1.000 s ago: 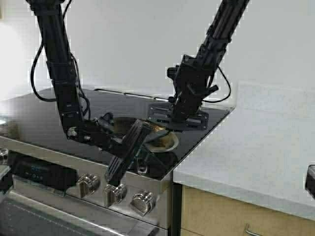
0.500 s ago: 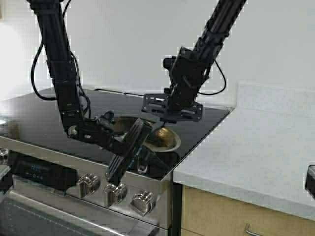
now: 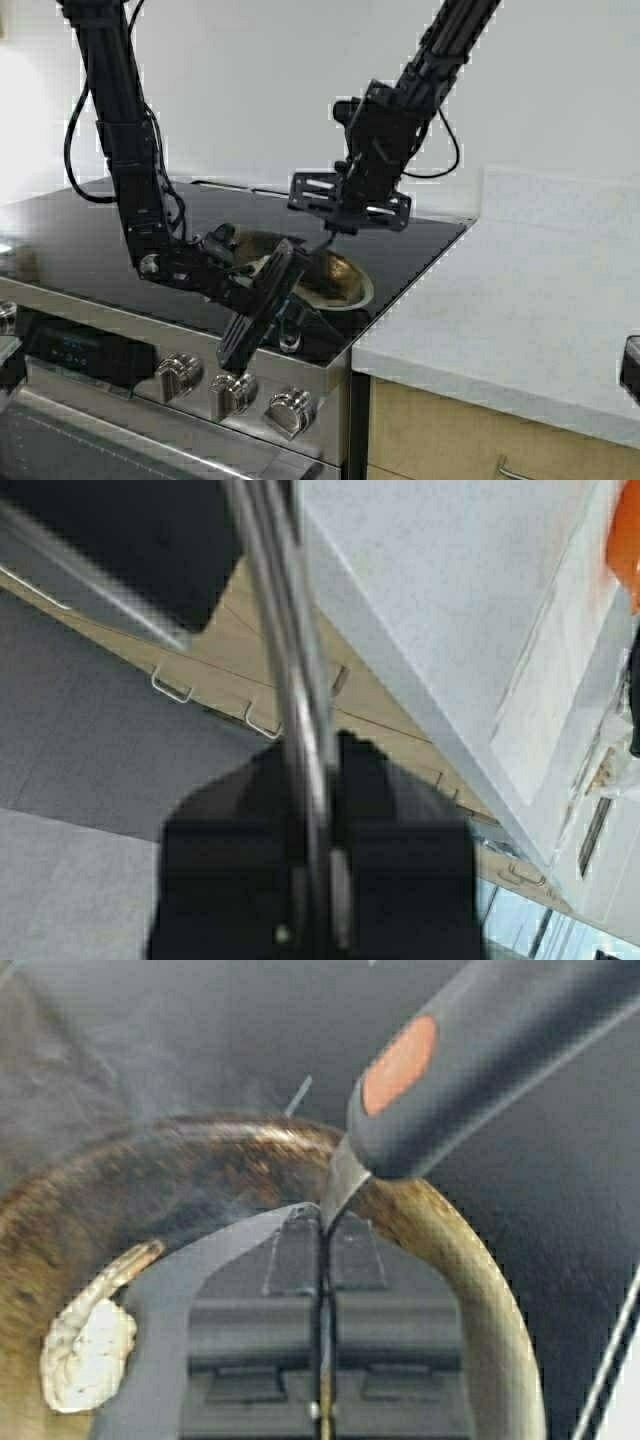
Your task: Add oil to the pan and cook the shrimp and serve it
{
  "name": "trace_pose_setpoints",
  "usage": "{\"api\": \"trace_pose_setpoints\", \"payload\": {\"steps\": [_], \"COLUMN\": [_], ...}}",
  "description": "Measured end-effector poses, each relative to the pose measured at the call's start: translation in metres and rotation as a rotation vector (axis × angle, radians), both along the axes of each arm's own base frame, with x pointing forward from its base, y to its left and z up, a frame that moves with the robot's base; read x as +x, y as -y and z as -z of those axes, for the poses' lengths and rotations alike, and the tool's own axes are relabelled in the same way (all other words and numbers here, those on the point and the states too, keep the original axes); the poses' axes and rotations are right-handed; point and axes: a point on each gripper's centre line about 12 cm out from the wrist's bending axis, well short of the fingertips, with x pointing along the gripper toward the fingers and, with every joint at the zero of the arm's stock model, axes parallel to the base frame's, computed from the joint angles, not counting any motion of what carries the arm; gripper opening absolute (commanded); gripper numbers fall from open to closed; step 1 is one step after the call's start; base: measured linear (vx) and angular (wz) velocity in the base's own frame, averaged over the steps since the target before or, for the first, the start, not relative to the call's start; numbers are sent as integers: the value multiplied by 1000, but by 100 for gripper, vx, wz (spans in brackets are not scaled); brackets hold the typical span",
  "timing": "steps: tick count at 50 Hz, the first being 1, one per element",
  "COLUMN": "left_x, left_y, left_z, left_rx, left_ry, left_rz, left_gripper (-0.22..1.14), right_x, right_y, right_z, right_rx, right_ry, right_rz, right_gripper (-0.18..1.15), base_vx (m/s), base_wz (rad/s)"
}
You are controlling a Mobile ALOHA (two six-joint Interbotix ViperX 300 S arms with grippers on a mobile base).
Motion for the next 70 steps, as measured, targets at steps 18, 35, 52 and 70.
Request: {"api": "trace_pose_setpoints", "payload": {"steps": [18,35,52,70], "left_x": [-1,0,0,3], "left_y": [0,1,1,3], "left_z": [0,0,0,-7], "left_rx": [0,-1,-1,-92], "left_ry": [0,0,0,2], "left_rz": [3,2,1,-32], "left_gripper": [3,3,3,3], "right_x": [4,6,14,10], "right_y": [-2,-5,-13,14], "right_z": [-18,-20,-30,-60], "right_rx": [1,-13,10,0], "right_ry": [36,38,46,62], "right_rz": [-17,-33,-48,-20], "right_gripper": [7,7,7,7], "base_vx": [0,0,0,0], "base_wz": [0,0,0,0]}}
